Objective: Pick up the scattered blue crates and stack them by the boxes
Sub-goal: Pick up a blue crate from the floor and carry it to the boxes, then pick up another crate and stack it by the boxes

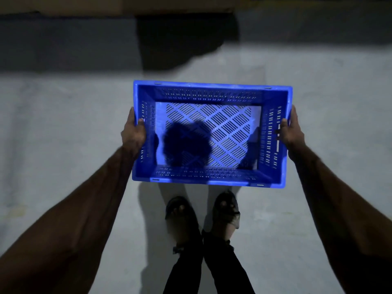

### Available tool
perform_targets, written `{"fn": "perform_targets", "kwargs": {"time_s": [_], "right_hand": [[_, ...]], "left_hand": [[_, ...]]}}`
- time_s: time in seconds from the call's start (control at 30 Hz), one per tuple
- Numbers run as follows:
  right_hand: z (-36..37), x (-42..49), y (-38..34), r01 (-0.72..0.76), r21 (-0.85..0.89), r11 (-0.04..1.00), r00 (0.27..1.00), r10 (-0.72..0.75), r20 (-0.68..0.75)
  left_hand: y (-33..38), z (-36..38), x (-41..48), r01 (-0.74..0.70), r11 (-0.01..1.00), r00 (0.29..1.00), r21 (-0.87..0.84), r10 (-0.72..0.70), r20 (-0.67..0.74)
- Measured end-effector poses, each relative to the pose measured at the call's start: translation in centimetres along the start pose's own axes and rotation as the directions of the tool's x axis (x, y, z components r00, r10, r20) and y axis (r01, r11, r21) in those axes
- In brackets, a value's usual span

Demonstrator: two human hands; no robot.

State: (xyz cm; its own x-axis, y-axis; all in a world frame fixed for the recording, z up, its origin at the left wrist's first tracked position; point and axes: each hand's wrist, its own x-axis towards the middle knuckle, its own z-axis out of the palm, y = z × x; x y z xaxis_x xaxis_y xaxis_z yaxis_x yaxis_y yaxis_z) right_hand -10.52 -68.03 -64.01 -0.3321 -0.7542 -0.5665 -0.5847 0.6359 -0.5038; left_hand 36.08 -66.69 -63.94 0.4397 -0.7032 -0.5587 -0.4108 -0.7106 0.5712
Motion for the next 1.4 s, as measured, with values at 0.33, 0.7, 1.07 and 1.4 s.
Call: {"fn": "perform_targets", "kwargs": {"time_s": [0.33, 0.7, 1.07, 1.4], "right_hand": [[-6.7, -15.3, -12.2, -0.095, -0.299, 0.949, 0.974, 0.151, 0.167], [-18.8, -45.8, -23.3, -0.009, -0.216, 0.976, 0.959, 0.07, 0.275], [-25.6, -60.7, -16.5, 0.111, -0.273, 0.956, 0.952, -0.023, 0.305], [-25.9, -66.5, -12.2, 0.36, -0.449, 0.818, 0.843, -0.078, 0.533]], "left_hand": [[7.8, -6.6, -16.2, -0.447, 0.88, 0.88, 0.163, 0.399, 0.259], [20.3, -24.3, -42.0, -0.508, 0.861, 0.73, 0.034, 0.409, 0.547], [14.0, -35.4, -55.8, -0.292, 0.948, 0.906, 0.127, 0.231, 0.355], [-2.5, -38.6, -71.5, -0.047, 0.954, 0.991, 0.297, 0.007, 0.135]]}}
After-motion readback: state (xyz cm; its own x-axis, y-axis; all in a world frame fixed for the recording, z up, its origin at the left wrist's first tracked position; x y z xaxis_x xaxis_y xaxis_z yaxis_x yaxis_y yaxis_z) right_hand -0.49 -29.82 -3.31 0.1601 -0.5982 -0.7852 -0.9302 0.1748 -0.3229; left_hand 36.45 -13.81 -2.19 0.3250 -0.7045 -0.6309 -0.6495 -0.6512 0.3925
